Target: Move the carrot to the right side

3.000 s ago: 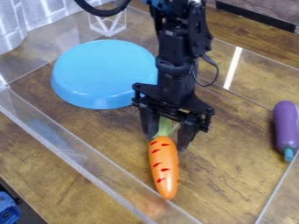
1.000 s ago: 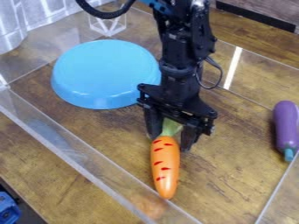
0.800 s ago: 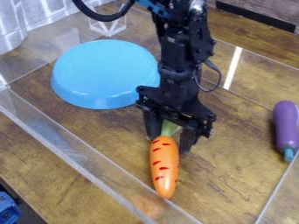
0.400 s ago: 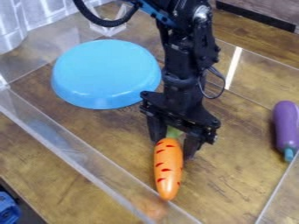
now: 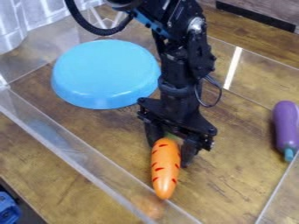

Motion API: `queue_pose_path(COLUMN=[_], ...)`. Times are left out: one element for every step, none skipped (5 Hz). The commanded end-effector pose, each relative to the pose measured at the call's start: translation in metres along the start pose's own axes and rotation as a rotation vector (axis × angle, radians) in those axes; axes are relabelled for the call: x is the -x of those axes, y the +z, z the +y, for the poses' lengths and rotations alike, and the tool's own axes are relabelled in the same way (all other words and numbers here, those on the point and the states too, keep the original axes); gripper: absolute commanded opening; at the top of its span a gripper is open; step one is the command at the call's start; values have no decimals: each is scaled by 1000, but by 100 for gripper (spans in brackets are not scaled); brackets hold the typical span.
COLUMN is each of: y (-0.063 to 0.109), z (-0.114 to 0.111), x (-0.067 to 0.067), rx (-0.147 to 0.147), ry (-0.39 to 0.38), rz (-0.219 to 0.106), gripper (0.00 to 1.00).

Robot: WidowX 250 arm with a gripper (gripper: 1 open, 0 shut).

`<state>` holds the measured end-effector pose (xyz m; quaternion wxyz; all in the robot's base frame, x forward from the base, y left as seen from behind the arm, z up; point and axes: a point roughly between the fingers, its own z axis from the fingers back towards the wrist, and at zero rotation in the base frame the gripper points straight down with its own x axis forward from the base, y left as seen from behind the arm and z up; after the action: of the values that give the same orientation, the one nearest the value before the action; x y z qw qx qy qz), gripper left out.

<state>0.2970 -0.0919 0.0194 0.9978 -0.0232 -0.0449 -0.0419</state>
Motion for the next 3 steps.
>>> queue_pose_path(y=[3, 4, 4], z=[-9, -11, -13], x=[4, 8, 12], rx=[10, 14, 18], ry=[-25, -33, -42], rz=[-12, -11, -11], gripper=[0, 0, 0])
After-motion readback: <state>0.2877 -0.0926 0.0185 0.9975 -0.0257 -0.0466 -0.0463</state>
